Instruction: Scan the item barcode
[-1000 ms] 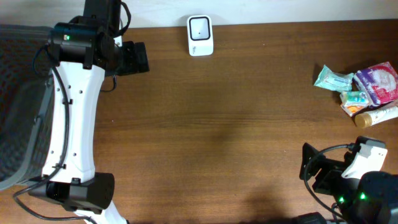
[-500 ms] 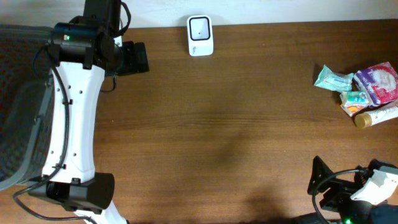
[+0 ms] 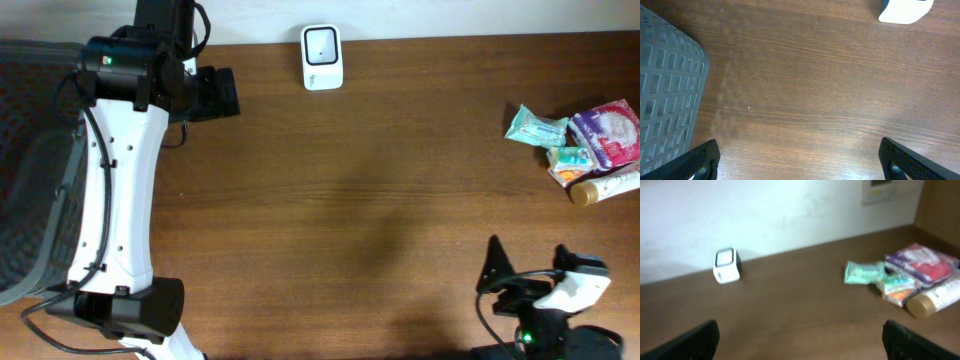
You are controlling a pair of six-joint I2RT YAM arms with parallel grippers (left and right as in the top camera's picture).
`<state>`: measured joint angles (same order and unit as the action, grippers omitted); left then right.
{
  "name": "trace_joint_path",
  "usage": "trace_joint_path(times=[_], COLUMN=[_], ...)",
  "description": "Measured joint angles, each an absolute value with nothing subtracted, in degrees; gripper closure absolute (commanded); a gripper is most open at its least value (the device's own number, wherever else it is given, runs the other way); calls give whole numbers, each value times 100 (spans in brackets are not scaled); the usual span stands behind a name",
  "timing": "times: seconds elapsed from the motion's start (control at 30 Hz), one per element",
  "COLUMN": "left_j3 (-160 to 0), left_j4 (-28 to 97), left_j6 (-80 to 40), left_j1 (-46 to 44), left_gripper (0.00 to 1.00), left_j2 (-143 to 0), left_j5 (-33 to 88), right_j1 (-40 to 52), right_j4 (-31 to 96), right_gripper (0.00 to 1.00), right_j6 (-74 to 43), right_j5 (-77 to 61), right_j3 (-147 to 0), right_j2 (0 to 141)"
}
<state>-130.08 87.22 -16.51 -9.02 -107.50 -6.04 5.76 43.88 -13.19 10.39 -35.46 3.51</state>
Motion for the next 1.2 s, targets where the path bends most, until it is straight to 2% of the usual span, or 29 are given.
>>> trace_joint_path(times=[0.2,0.53,0.77,0.93,1.03,1.2], left_j3=[-13008,-13008,-13008,-13008,-13008,-13008], left_j4=[8718,8722,8720,8720,8720,8720], left_j6=[-1651,-1651,-1651,-1651,-1651,-1651], left_j1=[-902,-902,-902,-902,-902,-902], left_gripper=[1,1,1,1,1,1], left_j2=[-10750,-10750,-10750,-10750,-10750,-10750], left_j5=[-607,-607,-607,-607,-607,-607], right_j1=[379,222,222,217,217,217], right_j4=[2412,43,-438,421,427,429], right_gripper=[1,1,1,1,1,1], right_j6=[-958,-681,-622,-620,-611,183], right_j5=[414,-314,-349,-287,-248,-222], right_j3=[-1894,-408,-106,-71,-73,-73], right_j2=[75,69,69,64,64,64])
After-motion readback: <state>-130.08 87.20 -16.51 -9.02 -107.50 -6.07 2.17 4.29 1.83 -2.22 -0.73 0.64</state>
